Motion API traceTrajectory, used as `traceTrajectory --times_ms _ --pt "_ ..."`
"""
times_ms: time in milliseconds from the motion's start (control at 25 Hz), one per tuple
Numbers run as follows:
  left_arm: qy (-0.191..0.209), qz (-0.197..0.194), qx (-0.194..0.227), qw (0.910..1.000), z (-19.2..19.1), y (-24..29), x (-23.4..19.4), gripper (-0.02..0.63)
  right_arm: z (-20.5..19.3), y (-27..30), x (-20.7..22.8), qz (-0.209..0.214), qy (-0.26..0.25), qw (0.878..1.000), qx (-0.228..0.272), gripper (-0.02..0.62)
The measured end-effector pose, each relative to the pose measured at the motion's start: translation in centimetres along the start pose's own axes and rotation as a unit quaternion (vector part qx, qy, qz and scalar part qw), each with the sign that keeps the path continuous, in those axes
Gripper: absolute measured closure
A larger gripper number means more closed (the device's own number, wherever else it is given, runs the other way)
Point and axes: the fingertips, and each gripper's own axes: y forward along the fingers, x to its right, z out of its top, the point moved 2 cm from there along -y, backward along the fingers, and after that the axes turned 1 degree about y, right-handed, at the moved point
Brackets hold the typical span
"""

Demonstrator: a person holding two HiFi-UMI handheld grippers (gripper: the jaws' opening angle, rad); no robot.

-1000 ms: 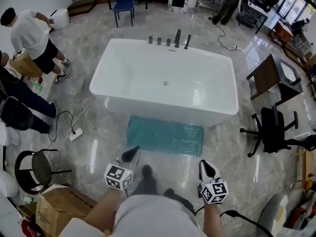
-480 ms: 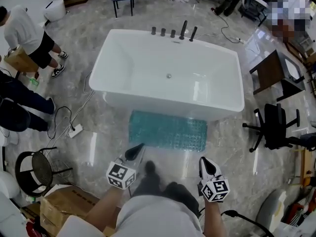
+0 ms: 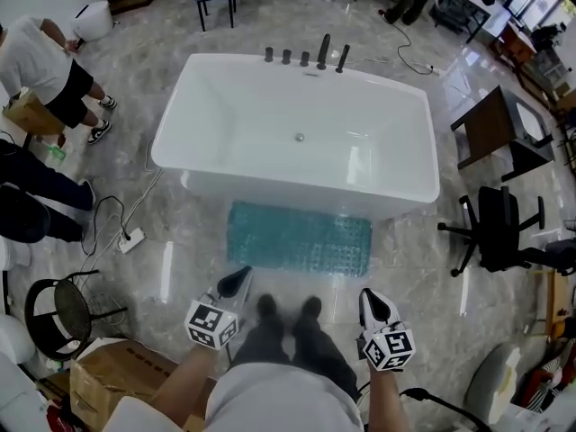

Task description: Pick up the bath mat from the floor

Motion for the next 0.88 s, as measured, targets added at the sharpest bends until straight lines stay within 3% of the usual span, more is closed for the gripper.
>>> traceTrajectory --times_ms 360,880 --pt "0.014 0.035 -0.001 0.9993 -0.2 3.5 2.4 0.603 -0.3 1.6 5.2 0.03 0.004 1.0 -0.006 0.591" --pt "0.021 0.095 -0.023 0.995 -5.2 10.1 -2.9 0.603 -5.1 9.9 12.9 0.031 -0.002 0.999 -0.034 0.591"
